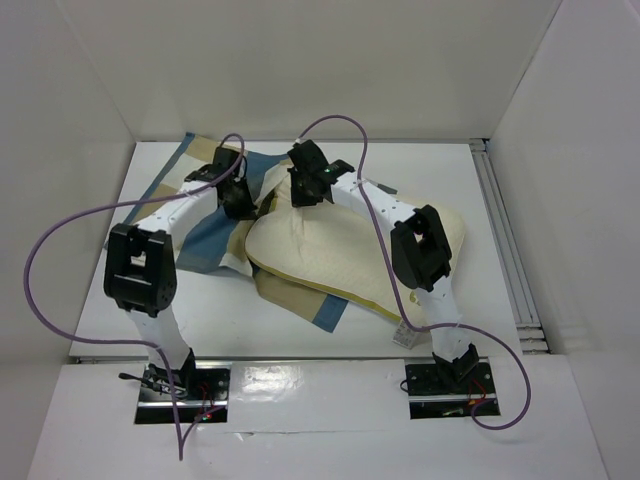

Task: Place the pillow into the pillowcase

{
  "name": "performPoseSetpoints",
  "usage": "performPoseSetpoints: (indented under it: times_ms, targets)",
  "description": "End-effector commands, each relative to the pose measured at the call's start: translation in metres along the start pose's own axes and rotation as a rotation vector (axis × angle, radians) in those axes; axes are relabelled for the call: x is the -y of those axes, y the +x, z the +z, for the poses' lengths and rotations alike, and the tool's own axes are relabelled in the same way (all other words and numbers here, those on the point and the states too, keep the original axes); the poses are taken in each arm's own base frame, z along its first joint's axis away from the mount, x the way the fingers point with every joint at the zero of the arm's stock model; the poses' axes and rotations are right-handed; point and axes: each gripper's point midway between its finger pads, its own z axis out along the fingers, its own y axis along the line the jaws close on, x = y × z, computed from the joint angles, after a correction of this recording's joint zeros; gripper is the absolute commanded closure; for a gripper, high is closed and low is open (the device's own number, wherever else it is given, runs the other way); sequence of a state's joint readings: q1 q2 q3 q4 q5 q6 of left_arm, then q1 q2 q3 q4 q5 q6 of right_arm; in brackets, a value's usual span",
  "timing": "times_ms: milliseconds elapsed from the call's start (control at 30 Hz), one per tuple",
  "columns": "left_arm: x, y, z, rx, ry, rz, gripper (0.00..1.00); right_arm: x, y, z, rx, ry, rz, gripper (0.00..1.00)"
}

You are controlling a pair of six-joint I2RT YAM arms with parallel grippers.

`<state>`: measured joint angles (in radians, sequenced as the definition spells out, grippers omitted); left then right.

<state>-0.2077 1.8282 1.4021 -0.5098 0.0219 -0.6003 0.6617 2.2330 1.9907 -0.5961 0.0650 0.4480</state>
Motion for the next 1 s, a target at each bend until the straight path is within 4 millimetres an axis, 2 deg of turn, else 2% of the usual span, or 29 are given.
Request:
performPoseSetpoints:
  times_ms: [0,67,100,133,267,367,400,500,533,600,633,667,700,733,767,800,833,867,900,967]
  targets:
    - [0.011,-0.023,-0.058,0.112,0.035,0.050,1.00,-0.027,-0.019,-0.021,0.055,-0.063,0.002,1.00]
    - [0.006,-0.014,-0.067,0.097,0.027,0.060,1.00,-0.031,-0.027,-0.025,0.074,-0.074,0.003,1.00]
    - [0.009,-0.016,-0.079,0.112,0.047,0.062,1.00,-0.031,-0.023,-0.021,0.060,-0.077,0.011,1.00]
    - [0.005,-0.010,-0.079,0.105,0.042,0.072,1.00,-0.033,-0.026,-0.022,0.067,-0.082,0.024,1.00]
    - [0.020,0.004,-0.098,0.078,0.134,0.111,1.00,-0.033,-0.026,-0.015,0.072,-0.075,0.051,1.00]
    - [0.029,0.030,-0.099,0.012,0.172,0.151,1.00,-0.045,-0.036,-0.016,0.093,-0.118,0.099,1.00]
    - [0.033,0.031,-0.102,0.016,0.181,0.161,1.00,-0.051,-0.042,-0.017,0.111,-0.147,0.115,1.00]
    - [0.042,0.063,-0.096,-0.075,0.204,0.201,1.00,-0.065,-0.054,-0.019,0.149,-0.207,0.162,1.00]
    - [0.049,0.078,-0.095,-0.111,0.228,0.224,1.00,-0.067,-0.057,-0.020,0.161,-0.215,0.163,1.00]
    - [0.050,0.095,-0.088,-0.178,0.218,0.247,1.00,-0.066,-0.058,-0.020,0.165,-0.208,0.174,1.00]
    - [0.052,0.099,-0.089,-0.200,0.221,0.253,1.00,-0.066,-0.058,-0.020,0.165,-0.208,0.174,1.00]
    - [0.057,0.090,-0.095,-0.176,0.218,0.255,1.00,-0.064,-0.054,-0.021,0.153,-0.201,0.174,1.00]
    - [0.060,0.085,-0.100,-0.168,0.223,0.256,1.00,-0.061,-0.050,-0.022,0.148,-0.197,0.174,0.95]
    - [0.065,0.078,-0.108,-0.144,0.237,0.259,1.00,-0.061,-0.046,-0.023,0.138,-0.207,0.172,0.83]
    - [0.080,0.060,-0.123,-0.094,0.278,0.274,0.96,-0.061,-0.042,-0.025,0.131,-0.212,0.162,0.52]
    - [0.086,0.052,-0.131,-0.069,0.292,0.290,0.70,-0.056,-0.034,-0.029,0.121,-0.206,0.161,0.38]
    - [0.090,0.041,-0.141,-0.047,0.310,0.293,0.57,-0.056,-0.031,-0.033,0.117,-0.214,0.161,0.31]
    - [0.091,0.039,-0.140,-0.062,0.301,0.291,0.47,-0.054,-0.029,-0.038,0.115,-0.213,0.160,0.26]
    - [0.097,0.023,-0.149,-0.023,0.316,0.295,0.44,-0.050,-0.024,-0.048,0.112,-0.209,0.150,0.17]
    - [0.095,0.008,-0.144,-0.005,0.302,0.284,0.41,-0.044,-0.023,-0.060,0.128,-0.190,0.152,0.13]
